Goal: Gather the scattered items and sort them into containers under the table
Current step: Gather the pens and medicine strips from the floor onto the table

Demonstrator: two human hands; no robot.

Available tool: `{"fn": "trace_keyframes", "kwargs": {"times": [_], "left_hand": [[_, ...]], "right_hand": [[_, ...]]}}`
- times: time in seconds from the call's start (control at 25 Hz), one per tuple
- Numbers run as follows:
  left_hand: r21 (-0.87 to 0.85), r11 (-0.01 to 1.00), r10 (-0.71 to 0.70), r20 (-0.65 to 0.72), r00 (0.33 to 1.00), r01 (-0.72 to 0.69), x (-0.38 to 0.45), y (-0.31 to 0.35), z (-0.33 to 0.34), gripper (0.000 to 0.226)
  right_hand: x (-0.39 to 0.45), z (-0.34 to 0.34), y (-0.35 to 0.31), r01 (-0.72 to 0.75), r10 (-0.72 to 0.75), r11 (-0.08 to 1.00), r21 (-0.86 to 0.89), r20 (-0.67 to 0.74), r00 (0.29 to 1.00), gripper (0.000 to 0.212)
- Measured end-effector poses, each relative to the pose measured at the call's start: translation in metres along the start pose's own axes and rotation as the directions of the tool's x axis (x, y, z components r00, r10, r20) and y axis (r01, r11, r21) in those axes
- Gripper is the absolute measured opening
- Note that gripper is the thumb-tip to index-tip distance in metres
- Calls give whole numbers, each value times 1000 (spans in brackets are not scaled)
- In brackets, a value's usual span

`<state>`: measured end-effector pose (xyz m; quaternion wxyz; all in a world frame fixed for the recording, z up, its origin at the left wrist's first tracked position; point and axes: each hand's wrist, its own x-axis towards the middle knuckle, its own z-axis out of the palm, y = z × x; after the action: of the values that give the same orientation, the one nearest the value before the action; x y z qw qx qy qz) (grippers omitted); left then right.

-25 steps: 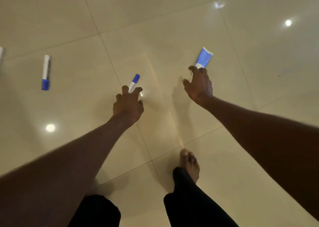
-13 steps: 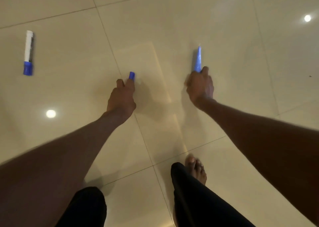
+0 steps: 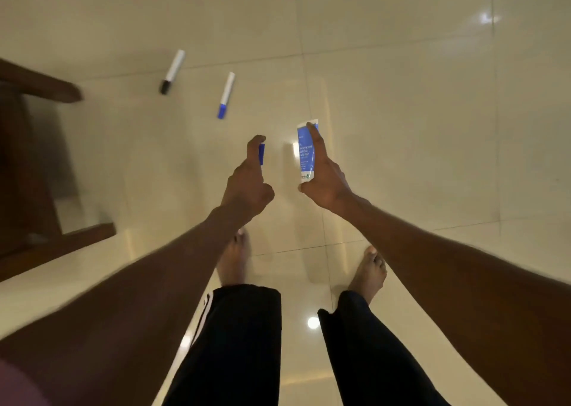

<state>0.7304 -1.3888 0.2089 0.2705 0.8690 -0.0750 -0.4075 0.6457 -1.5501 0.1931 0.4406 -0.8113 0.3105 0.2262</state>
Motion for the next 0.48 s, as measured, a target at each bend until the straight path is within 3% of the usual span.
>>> {"fn": "trace_keyframes", "kwargs": {"times": [0.2, 0.36, 0.48], "left_hand": [[-20, 1000, -23, -71, 997, 21, -107, 0, -135, 71], [-55, 997, -71, -217, 974, 61, -188, -10, -227, 67], [-115, 988, -135, -364, 921, 99, -238, -41, -275, 32]], "right_hand": [[-83, -14, -163, 29, -27, 999, -19, 98, 995, 124], [-144, 9, -277, -12, 4, 997, 74, 112, 994, 71], [-181, 44, -335, 59, -72, 985, 161, 76, 995, 56]]}}
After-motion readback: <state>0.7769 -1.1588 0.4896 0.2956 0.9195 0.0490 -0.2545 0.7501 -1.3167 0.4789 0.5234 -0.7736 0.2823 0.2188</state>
